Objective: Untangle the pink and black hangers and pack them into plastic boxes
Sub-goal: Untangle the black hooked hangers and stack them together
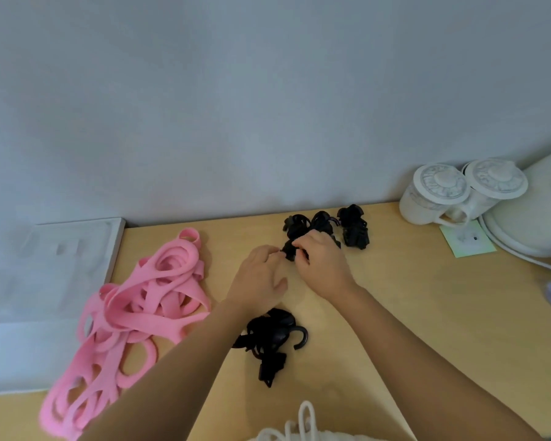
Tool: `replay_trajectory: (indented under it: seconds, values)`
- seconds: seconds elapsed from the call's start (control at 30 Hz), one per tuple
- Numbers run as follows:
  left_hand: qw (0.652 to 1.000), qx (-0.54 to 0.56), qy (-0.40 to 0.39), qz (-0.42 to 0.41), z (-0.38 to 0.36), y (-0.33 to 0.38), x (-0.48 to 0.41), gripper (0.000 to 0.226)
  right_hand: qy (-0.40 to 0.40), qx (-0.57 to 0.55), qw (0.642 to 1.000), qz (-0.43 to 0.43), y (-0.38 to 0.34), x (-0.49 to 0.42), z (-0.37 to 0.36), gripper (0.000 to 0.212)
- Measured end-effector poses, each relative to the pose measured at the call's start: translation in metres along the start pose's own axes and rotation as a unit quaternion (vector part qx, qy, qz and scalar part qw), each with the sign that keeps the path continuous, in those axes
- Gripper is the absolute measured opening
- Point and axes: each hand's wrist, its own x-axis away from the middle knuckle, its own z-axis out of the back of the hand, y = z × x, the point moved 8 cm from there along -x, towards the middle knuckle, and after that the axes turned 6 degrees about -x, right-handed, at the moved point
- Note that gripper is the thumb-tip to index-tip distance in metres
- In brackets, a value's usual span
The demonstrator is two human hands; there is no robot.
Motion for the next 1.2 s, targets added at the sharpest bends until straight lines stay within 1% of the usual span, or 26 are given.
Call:
replay_trajectory:
  seconds: [0.13,0.27,0.3,0.37,0.47,0.53,0.6,0.67,0.73,0.77,0.8,0.9,0.93,1.0,1.07,1.13,1.2]
  values:
    - [0.995,-0.009,-0.056,0.081,-0.006,-0.027,0.025,0.053,-0.118,-0.021,0.993,-0.016,-0.021,0.018,-0.031,0.029]
    - [0.986,-0.036,-0.062,0.149,-0.01,-0.051,0.051,0.048,-0.249,0.041,0.965,-0.068,-0.02,0.039,-0.072,0.033]
    - [0.982,-0.04,-0.064,0.171,-0.011,-0.055,0.056,0.044,-0.267,0.046,0.958,-0.089,-0.018,0.045,-0.079,0.035]
    - [0.977,-0.055,-0.07,0.192,-0.011,-0.06,0.061,0.034,-0.278,0.037,0.952,-0.122,-0.016,0.055,-0.09,0.038]
    - [0.98,-0.055,-0.063,0.18,-0.012,-0.055,0.065,0.031,-0.256,-0.003,0.954,-0.157,-0.015,0.063,-0.098,0.041]
    - [0.981,0.021,-0.025,0.189,-0.007,-0.052,0.068,0.029,-0.236,-0.031,0.956,-0.173,-0.015,0.065,-0.099,0.047]
    - [0.974,0.102,0.023,0.2,0.004,-0.05,0.069,0.027,-0.217,-0.072,0.956,-0.185,-0.015,0.065,-0.1,0.048]
    - [0.97,0.145,0.054,0.186,0.014,-0.047,0.065,0.025,-0.205,-0.098,0.956,-0.187,-0.017,0.065,-0.099,0.041]
    - [0.969,0.169,0.069,0.167,0.024,-0.042,0.061,0.023,-0.196,-0.11,0.958,-0.18,-0.019,0.063,-0.098,0.02]
    - [0.969,0.175,0.074,0.16,0.029,-0.039,0.06,0.023,-0.188,-0.114,0.959,-0.176,-0.02,0.062,-0.096,0.018]
    - [0.968,0.181,0.081,0.154,0.033,-0.037,0.058,0.023,-0.179,-0.114,0.962,-0.172,-0.021,0.06,-0.093,0.022]
    - [0.953,0.235,0.113,0.157,0.047,-0.037,0.057,0.021,-0.12,-0.136,0.97,-0.162,-0.029,0.05,-0.078,0.029]
    - [0.944,0.257,0.128,0.161,0.052,-0.038,0.058,0.02,-0.091,-0.161,0.97,-0.16,-0.033,0.045,-0.07,0.029]
    - [0.93,0.289,0.151,0.167,0.061,-0.04,0.059,0.025,-0.038,-0.214,0.964,-0.153,-0.042,0.036,-0.052,0.027]
    - [0.912,0.341,0.146,0.172,0.064,-0.04,0.059,0.026,-0.003,-0.245,0.96,-0.136,-0.054,0.025,-0.034,0.022]
    - [0.894,0.395,0.116,0.177,0.064,-0.039,0.057,0.025,0.016,-0.263,0.958,-0.115,-0.067,0.016,-0.019,0.021]
    - [0.891,0.418,0.083,0.157,0.063,-0.034,0.053,0.033,0.028,-0.285,0.953,-0.1,-0.079,0.009,-0.007,0.022]
